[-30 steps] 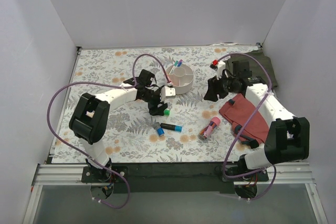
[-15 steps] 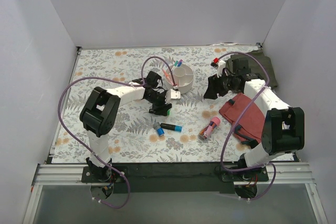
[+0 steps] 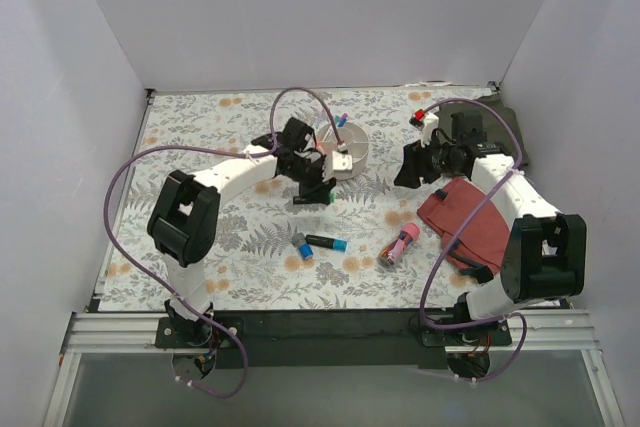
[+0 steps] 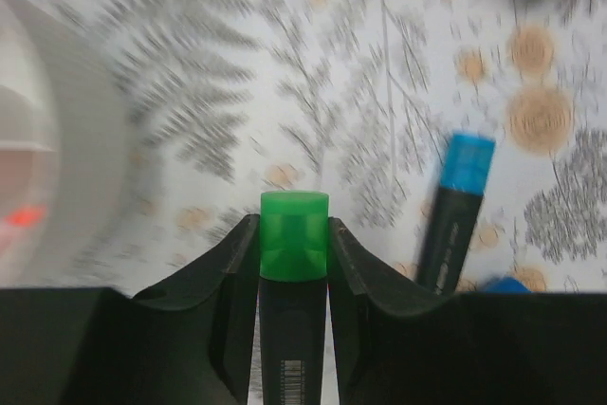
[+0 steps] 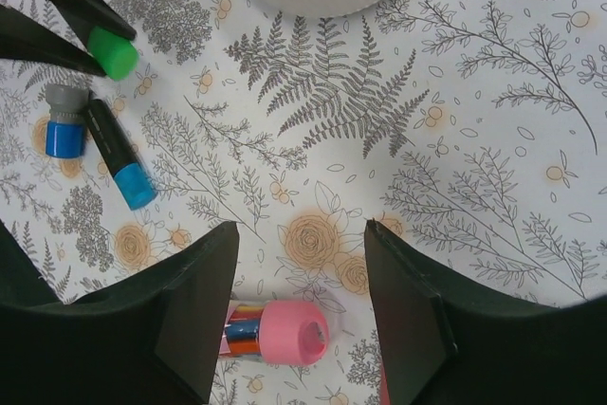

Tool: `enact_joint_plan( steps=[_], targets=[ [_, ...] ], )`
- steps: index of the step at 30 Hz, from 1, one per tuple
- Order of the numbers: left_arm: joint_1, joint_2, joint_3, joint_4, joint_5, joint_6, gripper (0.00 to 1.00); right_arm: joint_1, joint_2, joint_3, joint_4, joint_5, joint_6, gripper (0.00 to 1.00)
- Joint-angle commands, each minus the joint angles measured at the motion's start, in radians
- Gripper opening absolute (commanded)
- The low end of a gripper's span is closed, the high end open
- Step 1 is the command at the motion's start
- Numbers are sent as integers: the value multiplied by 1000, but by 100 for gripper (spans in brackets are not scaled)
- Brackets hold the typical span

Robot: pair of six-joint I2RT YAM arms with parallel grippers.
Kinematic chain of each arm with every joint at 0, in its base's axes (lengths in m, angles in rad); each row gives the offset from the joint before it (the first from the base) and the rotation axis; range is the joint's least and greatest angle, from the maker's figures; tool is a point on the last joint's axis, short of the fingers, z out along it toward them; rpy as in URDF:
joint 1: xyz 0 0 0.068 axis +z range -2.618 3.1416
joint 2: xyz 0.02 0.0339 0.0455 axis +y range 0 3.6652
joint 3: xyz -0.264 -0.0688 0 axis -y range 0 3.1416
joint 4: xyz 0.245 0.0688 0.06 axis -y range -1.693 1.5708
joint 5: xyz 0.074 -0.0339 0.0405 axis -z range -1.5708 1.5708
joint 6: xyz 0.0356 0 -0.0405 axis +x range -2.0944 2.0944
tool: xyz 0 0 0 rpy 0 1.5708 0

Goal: Sort the stationery into containers
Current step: Pick up the pen from the center of the board, then place the pen in the storage box.

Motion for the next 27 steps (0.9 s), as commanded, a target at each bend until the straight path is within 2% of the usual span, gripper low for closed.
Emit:
enact_joint_plan(
  steps=[1, 2, 5, 6, 8, 9, 10, 11, 15, 17, 21, 27],
  targets=[
    [-3, -144, 235, 110, 133, -156, 0, -17, -71, -36, -5, 15, -14, 64],
    [-3, -140, 254, 156, 144, -213, 0, -18, -83, -41, -3, 22, -14, 64],
    [-3, -141, 228, 432, 156, -397, 0, -21, -98, -59, -2, 41, -23, 64],
    [-3, -146, 194, 649, 140, -443, 0, -24, -101, -60, -3, 46, -26, 64],
    [-3, -157, 47, 900, 109, -599, 0, -28, -108, -64, -5, 58, -29, 64],
    [-3, -151, 3, 1150, 71, -650, 0, -31, -109, -66, -7, 61, -29, 64],
    [-3, -138, -54, 1256, 43, -688, 0, -32, -109, -66, -7, 62, -28, 64],
    [-3, -91, -41, 1316, 20, -727, 0, -34, -108, -64, -10, 64, -28, 64],
    [-6, 26, 77, 1365, -98, -820, 0, -37, -95, -53, -22, 72, -34, 64],
    [-8, 63, 109, 1398, -133, -821, 0, -38, -86, -44, -26, 76, -37, 64],
    [-8, 148, 142, 1480, -147, -827, 0, -41, -65, -35, -39, 76, -38, 64],
    [-12, 204, 176, 1496, -149, -865, 0, -43, -19, -7, -43, 75, -43, 64]
  ],
)
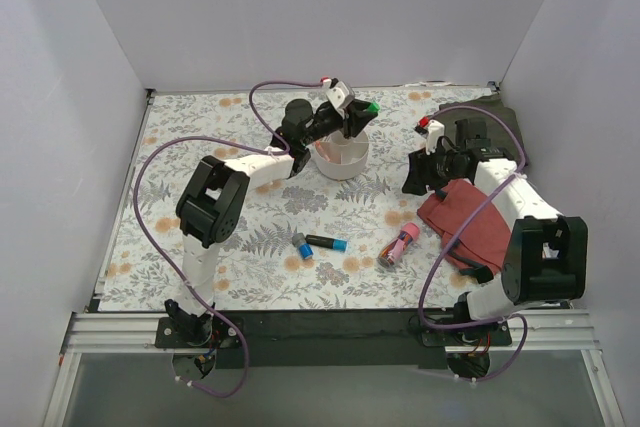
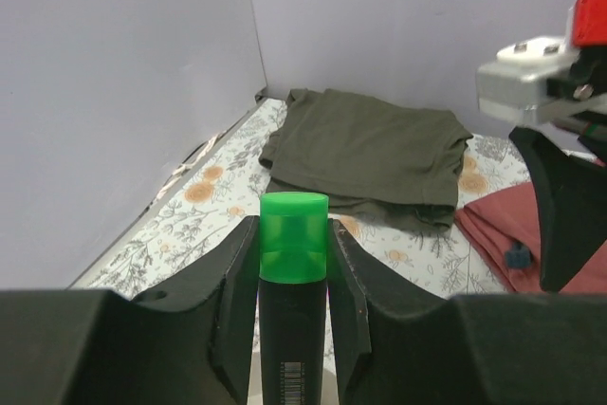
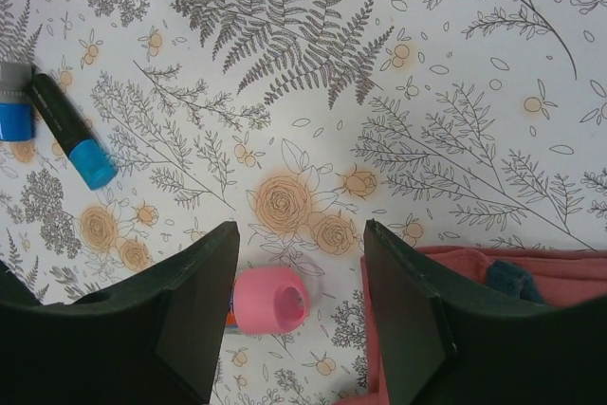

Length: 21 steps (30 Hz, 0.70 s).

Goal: Sort the stationery into containers
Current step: Place the pen in the storage box.

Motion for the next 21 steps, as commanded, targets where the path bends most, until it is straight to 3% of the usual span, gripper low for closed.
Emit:
enact_joint_plan(
  steps=[1, 21],
  targets=[
    [-9, -9, 50, 82, -16, -46, 0, -6, 35, 57, -13, -3, -16, 64],
    [-18, 66, -53, 96, 105, -23, 0, -14, 84, 79, -11, 0, -24, 64]
  ],
)
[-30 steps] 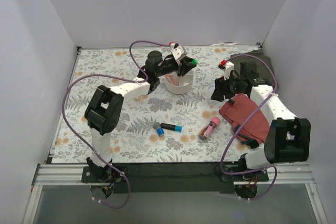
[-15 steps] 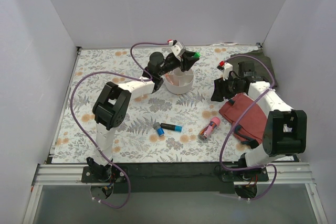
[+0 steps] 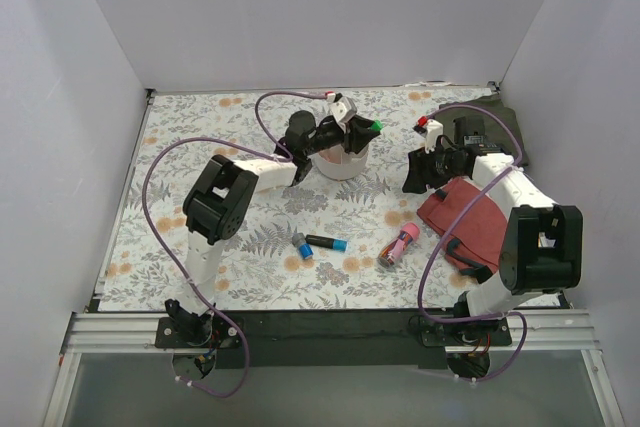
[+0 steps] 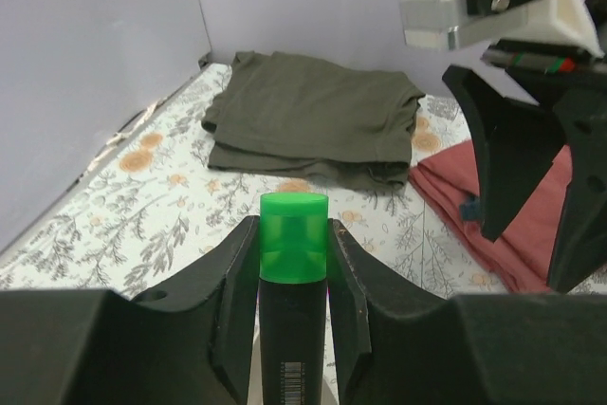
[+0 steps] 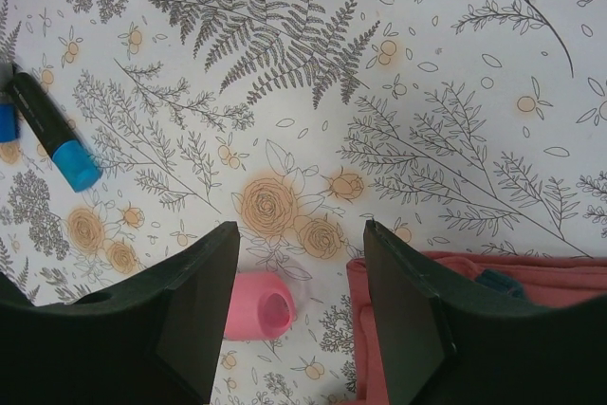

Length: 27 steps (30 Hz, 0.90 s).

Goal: Sort the stationery into containers
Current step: Place the pen in the storage box.

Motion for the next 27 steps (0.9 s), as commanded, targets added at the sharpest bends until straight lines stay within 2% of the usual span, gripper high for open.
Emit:
enact_joint_plan(
  steps=[1, 7, 10, 14, 15, 18, 19, 22, 27],
  targets=[
    [-7, 20, 0, 12, 26, 29, 0, -7, 12, 42, 3, -2, -8, 64],
    [-9, 69, 20, -2, 34, 53, 0, -10, 29, 48, 3, -8, -7, 64],
    [-10, 76, 22, -2, 28, 59, 15, -13, 39, 51, 3, -10, -10, 64],
    [-10, 73, 17, 1, 23, 73, 23, -14, 49, 53, 5, -16, -11, 64],
    [-10, 70, 16, 0, 20, 75, 32, -16, 52, 54, 3, -17, -11, 64],
    [-10, 56, 22, 0, 20, 84, 38, -16, 55, 57, 3, -20, -11, 64],
    [-10, 48, 23, 0, 20, 86, 48, -16, 56, 59, 3, -23, -11, 64],
    [-10, 2, 26, -5, 12, 96, 62, -17, 59, 65, 5, -33, -10, 64],
    [-10, -124, -1, -27, 6, 115, 65, -16, 55, 73, 12, -30, -10, 64]
  ],
)
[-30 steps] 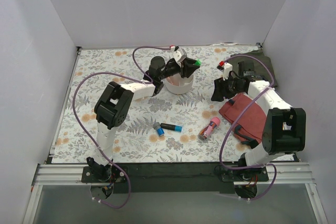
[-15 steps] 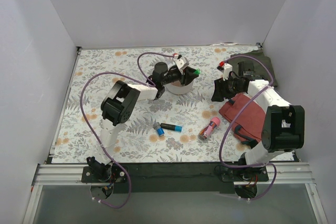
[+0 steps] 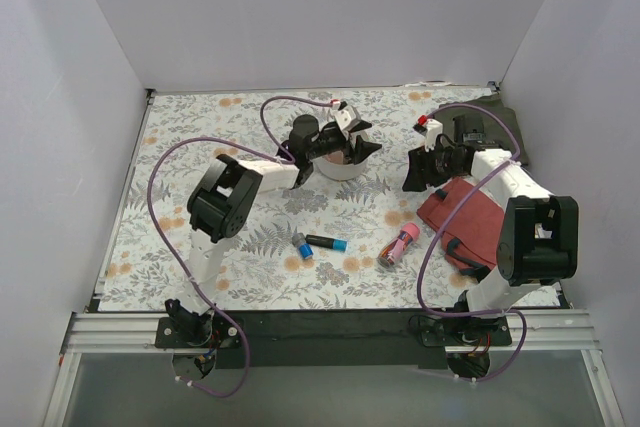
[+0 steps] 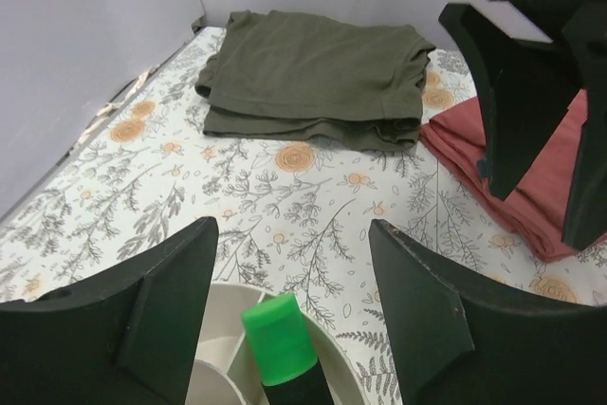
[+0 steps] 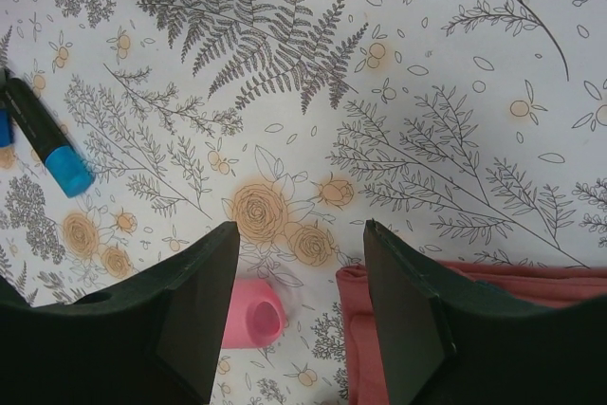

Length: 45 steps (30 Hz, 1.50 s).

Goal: Sort the stationery into containers
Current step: Place the pen in the storage box, then pick up the pen from the center of the board.

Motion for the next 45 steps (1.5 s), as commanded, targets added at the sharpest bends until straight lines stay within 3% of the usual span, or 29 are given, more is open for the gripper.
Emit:
enact_joint_plan(
  steps=[1, 5, 7, 8, 9, 11, 15, 19, 22, 27, 34, 45],
  targets=[
    [-5, -260, -9, -11, -3, 47, 65, -4, -4, 47, 18, -17, -8, 64],
    [-3, -476, -107, -162, 23, 64, 67, -4, -30, 38, 22, -11, -19, 64],
    [0, -580, -170, -310, 119, 107, 68, -4, -55, 18, 22, -10, -28, 64],
    [0, -671, -178, -554, 160, 215, 68, -4, -64, 10, 24, -7, -40, 64],
    [0, -705, -183, -693, 222, 285, 68, -4, -81, 1, 24, -4, -45, 64],
    [0, -778, -198, -1026, 204, 395, 69, -4, -101, -25, 21, 3, -54, 64],
    [0, -758, -183, -1424, 132, 618, 72, -5, -159, -76, 19, 9, -63, 64],
    [-19, -607, -114, -1688, 101, 686, 60, -5, -200, -127, 19, 13, -74, 64],
    [-36, -486, -65, -1750, 96, 690, 47, -5, -225, -156, 15, 33, -80, 64],
    [-82, -421, -61, -1718, 70, 689, 43, -5, -259, -192, 10, 47, -94, 64],
    [-147, -389, -97, -1671, 38, 680, 46, -5, -289, -237, 10, 36, -97, 64],
    [-229, -336, -149, -1473, -126, 522, 48, -7, -286, -243, 16, 30, -105, 64]
  ],
)
